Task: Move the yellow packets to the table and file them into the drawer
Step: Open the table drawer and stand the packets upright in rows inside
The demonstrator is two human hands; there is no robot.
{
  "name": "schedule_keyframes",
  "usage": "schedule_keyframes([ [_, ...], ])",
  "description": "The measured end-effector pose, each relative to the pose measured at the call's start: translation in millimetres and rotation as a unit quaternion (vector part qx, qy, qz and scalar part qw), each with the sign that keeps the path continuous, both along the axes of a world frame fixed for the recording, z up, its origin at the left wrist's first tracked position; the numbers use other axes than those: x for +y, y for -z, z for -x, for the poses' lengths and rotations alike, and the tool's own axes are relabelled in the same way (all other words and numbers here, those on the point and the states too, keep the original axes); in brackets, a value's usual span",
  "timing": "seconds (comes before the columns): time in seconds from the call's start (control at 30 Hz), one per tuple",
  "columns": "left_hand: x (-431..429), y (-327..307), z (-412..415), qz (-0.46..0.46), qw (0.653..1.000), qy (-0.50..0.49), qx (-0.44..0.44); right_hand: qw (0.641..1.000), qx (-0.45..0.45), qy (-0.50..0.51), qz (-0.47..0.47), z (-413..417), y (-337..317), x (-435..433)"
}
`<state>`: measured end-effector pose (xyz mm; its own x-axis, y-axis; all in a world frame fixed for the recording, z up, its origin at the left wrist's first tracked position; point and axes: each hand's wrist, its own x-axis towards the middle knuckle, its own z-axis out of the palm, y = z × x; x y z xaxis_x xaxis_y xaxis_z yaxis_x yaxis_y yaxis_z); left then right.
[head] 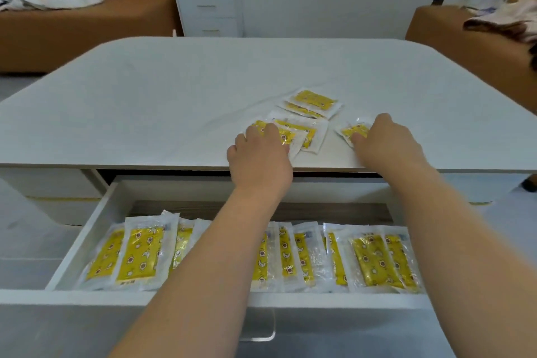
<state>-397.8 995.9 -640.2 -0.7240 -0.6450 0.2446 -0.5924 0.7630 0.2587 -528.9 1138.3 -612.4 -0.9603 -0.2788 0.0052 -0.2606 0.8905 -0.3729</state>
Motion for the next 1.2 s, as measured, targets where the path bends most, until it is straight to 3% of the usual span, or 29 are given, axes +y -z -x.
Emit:
schedule_keyframes([
  [0.1, -8.5, -1.6, -6.7, -0.010, 0.999, -0.015, 0.033, 1.000, 0.006, 0.001, 0.006, -6.8, 3.1, 3.7],
  [0.23, -26.3, -1.3, -12.0, -0.079, 0.997, -0.013, 0.008, 0.999, 0.045, 0.001, -0.027, -18.6, 3.2, 9.2],
  [0.4, -29.5, -0.1, -23.9, -0.130, 0.990, 0.030, 0.049, 0.996, -0.034, 0.075, 0.025, -22.3, 1.5, 14.4],
  [0.67, -23.3, 2.3, -40.5, -0.157, 0.985, 0.041, 0.062, 0.993, -0.051, 0.104, 0.030, -36.0, 1.1, 14.9],
  [0.83, -14.7, 4.8, -38.5, -0.129, 0.987, 0.010, 0.098, 0.963, -0.063, 0.109, 0.240, -45.1, 12.7, 19.7],
  [0.9, -11.8, 4.7, -38.9, -0.116, 0.989, -0.001, 0.097, 0.950, -0.077, 0.115, 0.280, -43.6, 11.9, 24.8],
  [1.07, -9.3, -4.0, -41.4, -0.121, 0.992, -0.031, 0.037, 0.970, -0.058, 0.081, 0.220, -43.7, 2.0, 44.1],
  [1.2, -7.6, -7.1, -40.4, -0.111, 0.993, -0.038, 0.018, 0.970, -0.104, -0.016, 0.217, -59.9, -9.8, 35.7],
])
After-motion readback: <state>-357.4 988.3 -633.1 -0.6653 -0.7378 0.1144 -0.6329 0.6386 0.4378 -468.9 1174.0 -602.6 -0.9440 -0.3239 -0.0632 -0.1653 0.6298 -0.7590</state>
